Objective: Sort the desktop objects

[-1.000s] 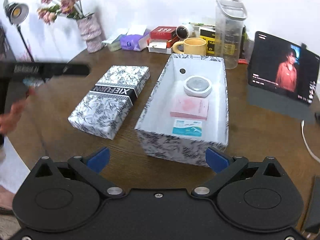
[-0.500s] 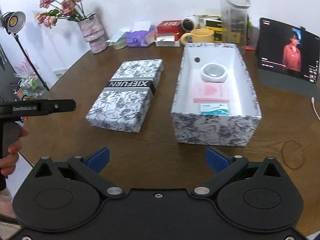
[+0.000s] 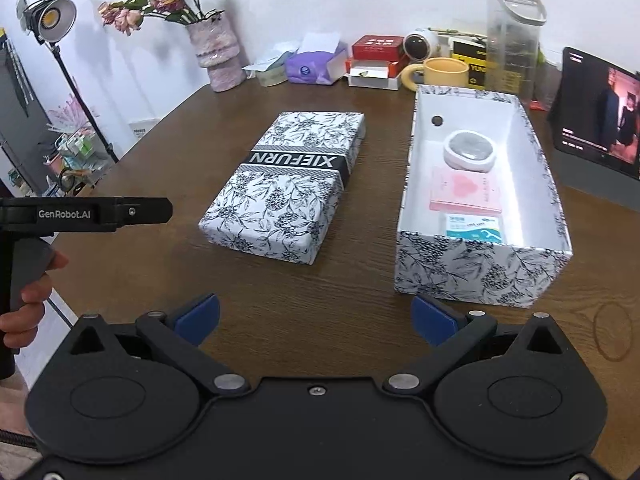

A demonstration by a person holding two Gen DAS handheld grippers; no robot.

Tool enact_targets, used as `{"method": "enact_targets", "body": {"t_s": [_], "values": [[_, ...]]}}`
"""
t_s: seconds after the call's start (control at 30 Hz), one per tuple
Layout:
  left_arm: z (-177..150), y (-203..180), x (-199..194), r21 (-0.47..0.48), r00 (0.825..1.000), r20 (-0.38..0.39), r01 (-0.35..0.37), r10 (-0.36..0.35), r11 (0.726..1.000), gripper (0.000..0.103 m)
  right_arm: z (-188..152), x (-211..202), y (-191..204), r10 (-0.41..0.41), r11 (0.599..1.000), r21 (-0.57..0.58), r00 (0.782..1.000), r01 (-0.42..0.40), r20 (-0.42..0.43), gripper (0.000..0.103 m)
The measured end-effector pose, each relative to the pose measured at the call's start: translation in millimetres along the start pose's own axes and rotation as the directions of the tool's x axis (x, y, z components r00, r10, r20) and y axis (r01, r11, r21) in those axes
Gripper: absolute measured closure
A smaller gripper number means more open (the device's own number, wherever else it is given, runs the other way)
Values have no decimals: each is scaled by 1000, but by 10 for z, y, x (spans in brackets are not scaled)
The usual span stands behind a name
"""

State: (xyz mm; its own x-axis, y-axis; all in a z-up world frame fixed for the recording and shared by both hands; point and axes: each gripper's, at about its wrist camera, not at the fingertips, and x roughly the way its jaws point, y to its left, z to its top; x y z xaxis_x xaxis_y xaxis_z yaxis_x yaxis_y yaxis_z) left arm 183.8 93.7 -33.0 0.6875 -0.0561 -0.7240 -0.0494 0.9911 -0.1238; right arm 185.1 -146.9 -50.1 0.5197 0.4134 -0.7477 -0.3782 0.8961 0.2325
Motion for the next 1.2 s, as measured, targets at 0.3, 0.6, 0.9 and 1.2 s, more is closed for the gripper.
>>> {"method": "enact_targets", "body": {"t_s": [0.3, 0.6, 0.9, 1.2], "values": [[70, 153, 78, 6, 999, 6, -49, 49, 999, 0, 232, 130, 101, 51, 996, -80, 999, -50, 4, 0], [657, 399, 469, 132, 991, 37, -136, 132, 982, 0, 791, 587, 253, 54, 972, -230, 998, -47, 25, 0], [865, 582, 1224, 116, 993, -96, -61, 73, 991, 0, 1054, 1447, 264, 35, 980, -195, 997, -46, -63, 0], [946, 694, 1986, 57, 974, -226, 21, -7, 998, 0, 1100, 2174, 134, -1, 998, -63, 991, -7, -133, 0]]}}
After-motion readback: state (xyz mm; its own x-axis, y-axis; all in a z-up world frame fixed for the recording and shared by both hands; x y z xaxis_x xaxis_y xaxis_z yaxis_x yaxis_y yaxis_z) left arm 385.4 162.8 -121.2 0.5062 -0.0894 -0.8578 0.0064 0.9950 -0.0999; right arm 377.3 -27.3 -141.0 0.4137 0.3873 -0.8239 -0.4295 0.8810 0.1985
